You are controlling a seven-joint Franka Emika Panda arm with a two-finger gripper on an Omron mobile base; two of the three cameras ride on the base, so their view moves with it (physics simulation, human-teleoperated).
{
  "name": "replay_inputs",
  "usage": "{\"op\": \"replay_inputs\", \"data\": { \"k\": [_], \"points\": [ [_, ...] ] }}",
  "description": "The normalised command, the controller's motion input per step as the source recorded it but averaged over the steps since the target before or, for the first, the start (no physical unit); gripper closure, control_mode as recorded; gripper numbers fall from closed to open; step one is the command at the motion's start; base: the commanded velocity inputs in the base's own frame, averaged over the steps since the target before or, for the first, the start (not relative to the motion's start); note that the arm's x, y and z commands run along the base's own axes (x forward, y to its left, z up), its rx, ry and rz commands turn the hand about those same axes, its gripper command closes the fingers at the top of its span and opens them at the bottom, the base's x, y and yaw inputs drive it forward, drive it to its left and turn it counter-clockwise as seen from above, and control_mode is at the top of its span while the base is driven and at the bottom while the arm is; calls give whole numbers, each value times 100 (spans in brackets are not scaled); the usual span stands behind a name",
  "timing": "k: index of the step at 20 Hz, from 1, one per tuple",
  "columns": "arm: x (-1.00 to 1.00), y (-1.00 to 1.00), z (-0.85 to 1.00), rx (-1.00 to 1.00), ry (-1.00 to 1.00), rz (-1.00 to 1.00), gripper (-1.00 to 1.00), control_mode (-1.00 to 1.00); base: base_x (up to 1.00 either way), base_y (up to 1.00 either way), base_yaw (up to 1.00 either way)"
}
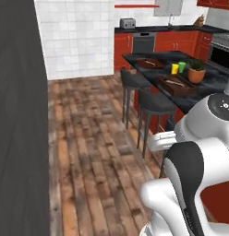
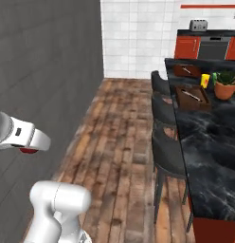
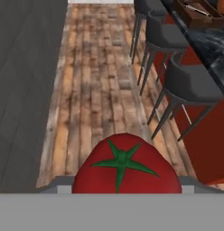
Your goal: Gather the bell pepper and tomato from the fridge and place them on a tray on the dining counter. Then gather the chicken drumsticks from the fridge and place them on the other tray.
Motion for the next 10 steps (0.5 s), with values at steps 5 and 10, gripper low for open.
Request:
{"op": "replay_inputs", "data": {
  "k": [5,10],
  "points": [
    [0,0,0,0,0,0,100,100,79,73,-46],
    [0,0,0,0,0,0,100,100,79,74,-45]
  ]
}}
